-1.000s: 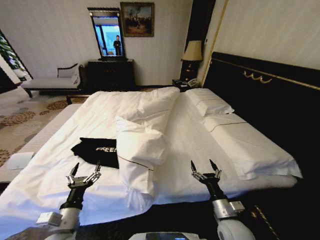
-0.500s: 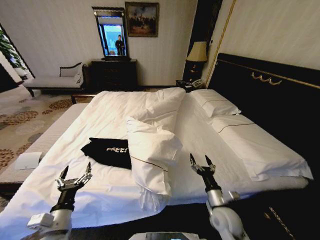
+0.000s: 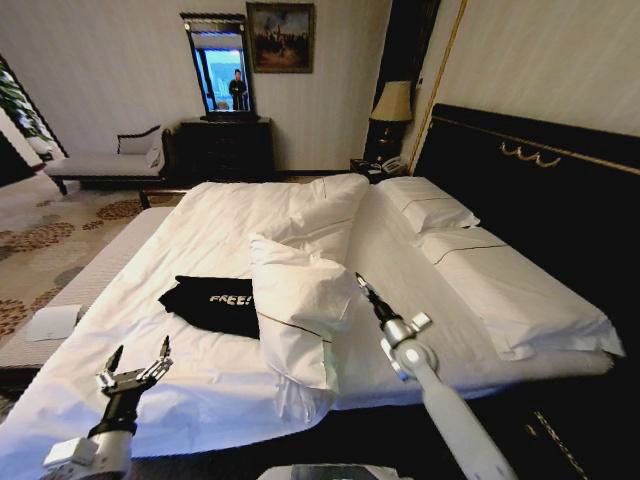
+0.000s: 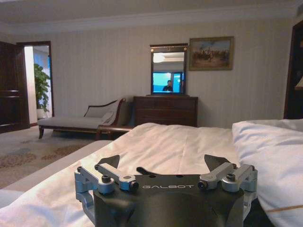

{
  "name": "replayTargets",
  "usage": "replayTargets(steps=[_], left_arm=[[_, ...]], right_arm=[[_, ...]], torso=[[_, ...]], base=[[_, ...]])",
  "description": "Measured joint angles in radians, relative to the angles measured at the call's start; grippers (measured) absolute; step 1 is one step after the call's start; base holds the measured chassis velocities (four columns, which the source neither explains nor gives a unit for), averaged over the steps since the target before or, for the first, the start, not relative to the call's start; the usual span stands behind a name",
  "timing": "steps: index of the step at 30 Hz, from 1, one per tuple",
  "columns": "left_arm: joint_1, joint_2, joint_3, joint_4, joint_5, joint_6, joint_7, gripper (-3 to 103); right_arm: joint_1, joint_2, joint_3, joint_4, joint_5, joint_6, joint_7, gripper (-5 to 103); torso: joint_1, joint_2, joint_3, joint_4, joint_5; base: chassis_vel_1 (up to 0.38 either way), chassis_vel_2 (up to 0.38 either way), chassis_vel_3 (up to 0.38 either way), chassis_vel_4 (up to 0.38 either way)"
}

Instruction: Fold the clothes on the bed.

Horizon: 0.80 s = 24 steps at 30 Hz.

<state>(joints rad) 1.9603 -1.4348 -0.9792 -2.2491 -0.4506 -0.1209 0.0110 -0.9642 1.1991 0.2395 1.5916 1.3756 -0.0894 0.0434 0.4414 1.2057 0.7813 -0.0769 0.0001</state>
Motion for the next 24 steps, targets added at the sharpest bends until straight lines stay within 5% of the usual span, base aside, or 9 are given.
replayTargets(steps=[10,24], left_arm=[[-0.029,0.009,-0.009,0.057,-0.011,0.003,0.000,100],[-0.038,0.032,-0.014,0.075,-0.023,0.005,-0.001,100]], right_arm=[[0.148,0.048,-0.068,-0.182,-0.012,-0.019,0.025,100],[0.137,0.086,-0.104,-0.127,0.001,-0.037,-0.003,100]], torso=[[0.000,0.000,0.000,-0.0002,-0.0003],[0.000,0.000,0.000,-0.0002,-0.0001]], base=[[0.000,0.000,0.000,0.000],[0.000,0.000,0.000,0.000]])
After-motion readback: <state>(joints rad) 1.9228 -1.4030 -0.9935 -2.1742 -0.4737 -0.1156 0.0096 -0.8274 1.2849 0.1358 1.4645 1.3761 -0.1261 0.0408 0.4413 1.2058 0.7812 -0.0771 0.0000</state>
